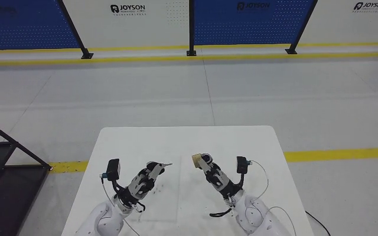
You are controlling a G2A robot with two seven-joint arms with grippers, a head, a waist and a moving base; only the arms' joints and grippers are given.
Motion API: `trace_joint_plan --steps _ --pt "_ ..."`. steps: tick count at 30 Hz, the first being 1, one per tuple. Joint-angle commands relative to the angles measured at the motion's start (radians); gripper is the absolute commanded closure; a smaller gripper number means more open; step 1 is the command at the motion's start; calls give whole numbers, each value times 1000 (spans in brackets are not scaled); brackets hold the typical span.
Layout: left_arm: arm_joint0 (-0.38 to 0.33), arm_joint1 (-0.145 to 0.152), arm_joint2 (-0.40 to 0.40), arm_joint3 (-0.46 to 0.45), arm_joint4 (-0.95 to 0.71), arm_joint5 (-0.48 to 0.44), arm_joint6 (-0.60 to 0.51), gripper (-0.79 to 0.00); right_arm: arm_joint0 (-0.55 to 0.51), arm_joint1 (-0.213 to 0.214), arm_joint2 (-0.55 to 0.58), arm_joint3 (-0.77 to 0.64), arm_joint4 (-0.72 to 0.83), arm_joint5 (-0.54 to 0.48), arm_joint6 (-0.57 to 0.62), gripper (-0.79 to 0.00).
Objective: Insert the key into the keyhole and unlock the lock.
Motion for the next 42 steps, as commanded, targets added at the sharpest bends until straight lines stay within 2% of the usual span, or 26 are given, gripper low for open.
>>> trace_joint_plan --steps 1,6,13,17,26,42 --pt "0 -2 4 8 16 0 15 0 6 -8 -17 10 12 -10 -51 0" --pt "-1 -12 29 19 54 0 115 0 19 -34 -69 40 2 -37 -202 0" --pt "-31 -26 102 60 104 0 221 0 32 -65 -108 74 -127 -15 -421 0" --pt "-53 -31 139 84 142 0 274 0 37 -77 -128 105 -196 -24 -495 0" --pt "-90 -39 185 123 189 0 330 0 38 -83 -133 130 -279 -48 -544 0" --pt "-117 -57 210 164 217 21 353 0 37 -91 -144 137 -319 -56 -534 0"
